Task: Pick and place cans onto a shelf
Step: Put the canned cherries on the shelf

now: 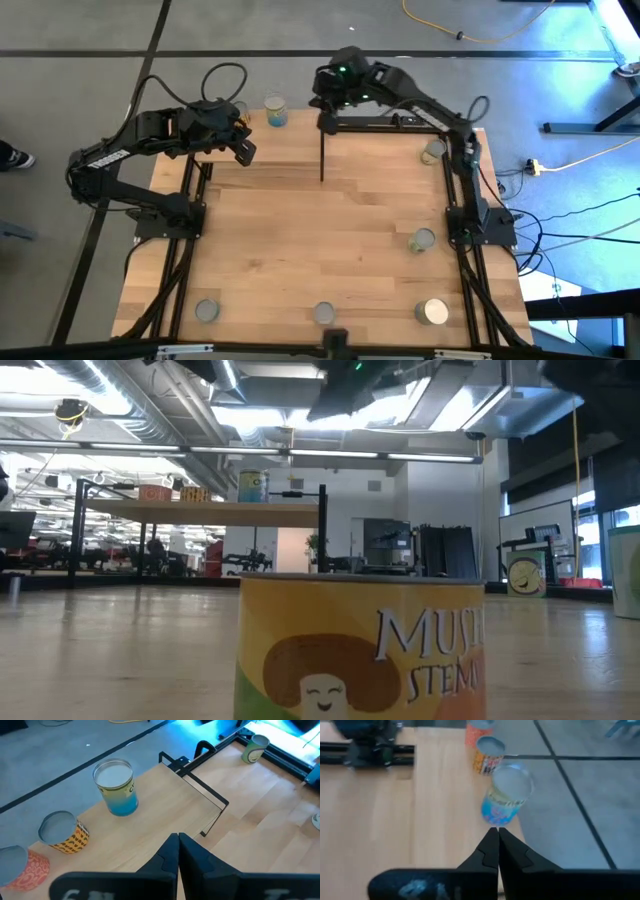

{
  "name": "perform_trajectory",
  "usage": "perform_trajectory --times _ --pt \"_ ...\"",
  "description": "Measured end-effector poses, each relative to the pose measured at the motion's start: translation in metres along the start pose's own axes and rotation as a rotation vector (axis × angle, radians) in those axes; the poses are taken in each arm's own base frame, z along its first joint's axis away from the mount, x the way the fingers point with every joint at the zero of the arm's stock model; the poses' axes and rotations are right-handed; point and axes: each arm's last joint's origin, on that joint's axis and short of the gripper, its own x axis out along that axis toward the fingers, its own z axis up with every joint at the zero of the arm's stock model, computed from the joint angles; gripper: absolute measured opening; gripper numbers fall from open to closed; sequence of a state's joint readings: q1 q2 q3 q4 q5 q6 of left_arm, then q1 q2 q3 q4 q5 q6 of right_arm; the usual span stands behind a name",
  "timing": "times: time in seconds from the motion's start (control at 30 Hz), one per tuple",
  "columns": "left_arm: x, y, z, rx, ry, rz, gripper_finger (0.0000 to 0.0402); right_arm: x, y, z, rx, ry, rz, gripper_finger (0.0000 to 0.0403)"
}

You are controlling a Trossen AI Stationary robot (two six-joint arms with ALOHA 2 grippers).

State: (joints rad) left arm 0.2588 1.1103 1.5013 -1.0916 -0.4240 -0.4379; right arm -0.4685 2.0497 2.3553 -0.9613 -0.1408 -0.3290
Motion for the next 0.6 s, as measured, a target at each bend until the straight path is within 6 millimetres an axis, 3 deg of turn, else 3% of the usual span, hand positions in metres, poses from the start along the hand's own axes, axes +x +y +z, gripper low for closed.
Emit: perform_trajectory --times 0.23,0.5,0.6 --pt "0.000 -0.002 -0.001 0.060 0.029 -0.068 0.0000 -0.073 0.031 0.005 0.003 0.076 -0.028 0.0002" --pt "-0.001 -0.007 -0.003 0.179 0.088 -0.242 0.0000 -0.125 0.070 -0.015 0.063 0.340 -0.043 0.0002" --pt "-0.001 -0.007 -0.003 0.185 0.093 -0.260 0.0000 -0.133 0.080 -0.017 0.107 0.364 -0.028 0.0002"
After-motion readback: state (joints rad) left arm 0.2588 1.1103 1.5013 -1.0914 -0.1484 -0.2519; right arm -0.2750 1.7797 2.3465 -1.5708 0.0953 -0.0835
